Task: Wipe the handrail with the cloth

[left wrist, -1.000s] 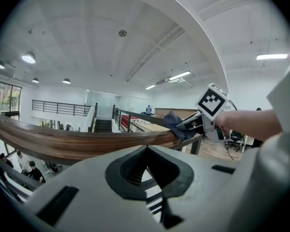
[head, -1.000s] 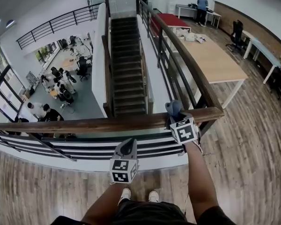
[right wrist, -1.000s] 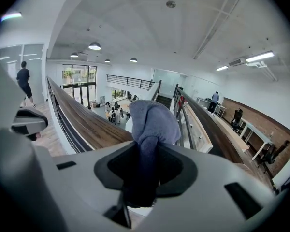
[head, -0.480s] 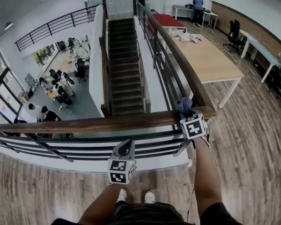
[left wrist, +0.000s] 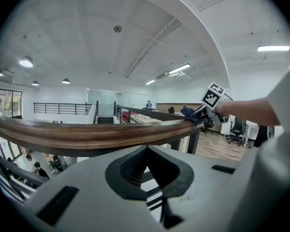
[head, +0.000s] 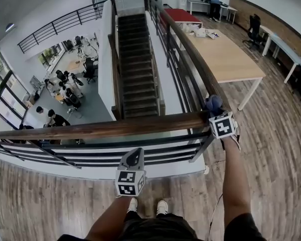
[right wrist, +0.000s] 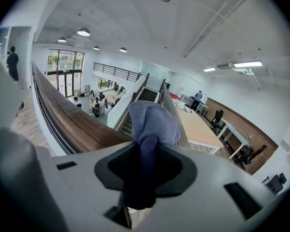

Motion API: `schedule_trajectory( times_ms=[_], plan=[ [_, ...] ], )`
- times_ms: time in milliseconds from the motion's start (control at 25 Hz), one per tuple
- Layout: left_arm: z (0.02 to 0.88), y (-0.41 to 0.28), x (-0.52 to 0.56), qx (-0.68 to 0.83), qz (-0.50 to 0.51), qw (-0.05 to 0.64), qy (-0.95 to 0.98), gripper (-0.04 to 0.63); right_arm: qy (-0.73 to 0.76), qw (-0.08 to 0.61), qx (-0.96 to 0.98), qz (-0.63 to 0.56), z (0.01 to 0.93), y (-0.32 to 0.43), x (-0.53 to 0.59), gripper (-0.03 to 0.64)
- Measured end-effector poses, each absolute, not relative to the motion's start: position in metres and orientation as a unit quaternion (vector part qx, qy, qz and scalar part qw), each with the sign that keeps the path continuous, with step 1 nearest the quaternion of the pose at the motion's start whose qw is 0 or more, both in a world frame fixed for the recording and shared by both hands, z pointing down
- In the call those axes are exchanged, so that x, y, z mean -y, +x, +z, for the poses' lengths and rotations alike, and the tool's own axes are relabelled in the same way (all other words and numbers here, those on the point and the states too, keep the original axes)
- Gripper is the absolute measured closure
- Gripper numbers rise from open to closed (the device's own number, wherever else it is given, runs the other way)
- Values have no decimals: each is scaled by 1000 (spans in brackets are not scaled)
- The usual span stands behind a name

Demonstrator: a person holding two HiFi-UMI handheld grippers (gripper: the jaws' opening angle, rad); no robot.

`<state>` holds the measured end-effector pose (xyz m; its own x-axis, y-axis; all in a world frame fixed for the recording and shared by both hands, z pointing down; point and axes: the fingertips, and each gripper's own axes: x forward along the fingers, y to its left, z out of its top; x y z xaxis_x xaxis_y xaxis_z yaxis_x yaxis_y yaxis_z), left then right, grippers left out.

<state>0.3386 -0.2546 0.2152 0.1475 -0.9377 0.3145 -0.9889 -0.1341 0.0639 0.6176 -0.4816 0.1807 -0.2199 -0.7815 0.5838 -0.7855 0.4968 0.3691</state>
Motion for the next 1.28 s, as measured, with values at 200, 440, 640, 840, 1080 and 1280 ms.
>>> schedule_trajectory(
  times_ms=[200,440,640,840,1080,1280],
  plan=[
    [221,326,255,649,87,133,744,592,517,348,781,-35,174,614,485,512],
    [215,262,232,677,62,123,723,592,492,267,826,-70,140,527,415,512],
    [223,174,188,719,42,144,678,592,414,233,877,-72,154,384,334,512],
    [239,49,123,755,46,151,636,592,334,214,916,-56,182,219,248,512],
    [243,-94,41,794,41,149,589,592,241,204,948,-32,204,31,158,512],
    [263,-210,-23,821,55,145,549,592,180,215,960,-26,255,-121,98,512]
  ],
)
